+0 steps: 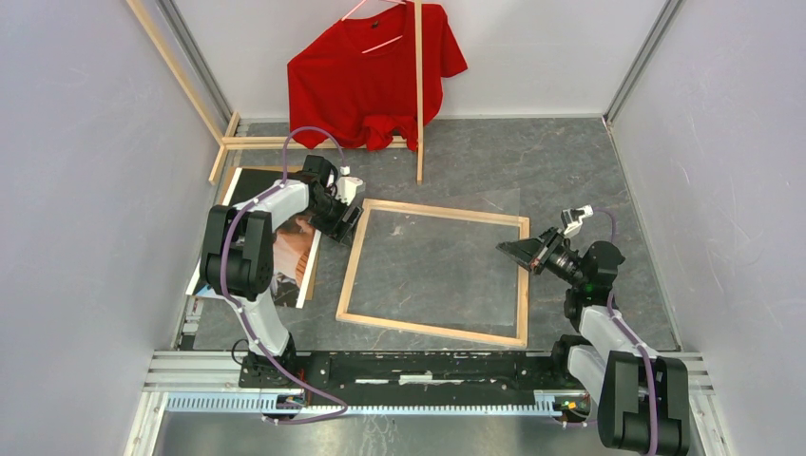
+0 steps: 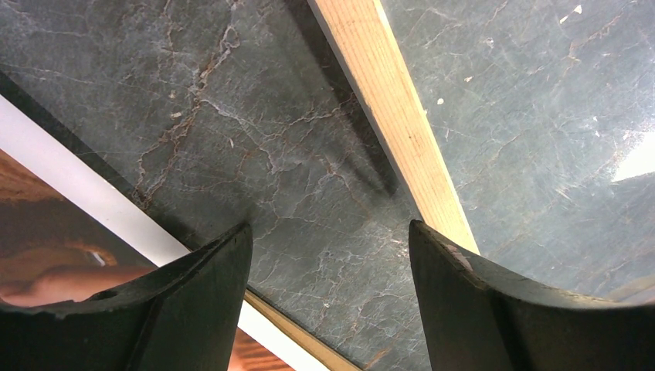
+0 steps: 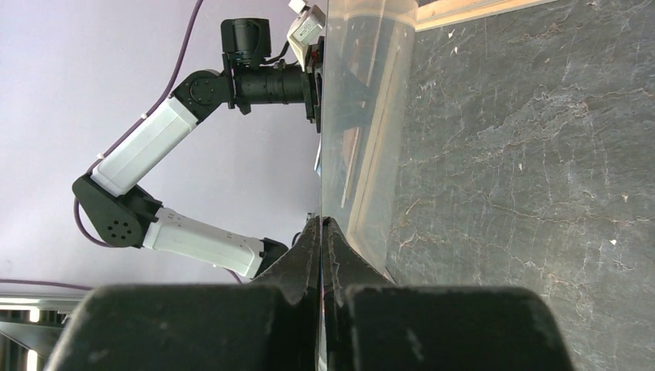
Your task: Put the photo into the frame
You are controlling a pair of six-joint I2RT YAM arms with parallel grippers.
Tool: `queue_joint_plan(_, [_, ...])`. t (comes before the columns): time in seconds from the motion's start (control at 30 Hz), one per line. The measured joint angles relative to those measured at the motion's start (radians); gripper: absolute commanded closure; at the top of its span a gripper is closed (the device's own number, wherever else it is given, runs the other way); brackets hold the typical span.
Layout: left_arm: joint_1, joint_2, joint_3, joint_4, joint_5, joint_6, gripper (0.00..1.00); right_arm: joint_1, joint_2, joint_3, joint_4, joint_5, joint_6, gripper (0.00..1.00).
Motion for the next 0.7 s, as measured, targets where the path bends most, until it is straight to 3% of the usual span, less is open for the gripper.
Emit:
queue_joint_plan(0.1, [0.000,0.000,0.000,0.000,0.000,0.000,0.20,0.000,0.002,-0.005,0.014,0.004,0.010,1.00])
queue_joint_plan(0.37, [0.000,0.000,0.000,0.000,-0.002,0.000,0.20,0.003,0.034,-0.072,0.288,0.041,0.232,1.00])
queue_joint_plan(0.7, [0.000,0.000,-0.002,0.003,-0.003,0.000,0.21,0.098,0.024,-0.072,0.304,0.119,0.261,1.00])
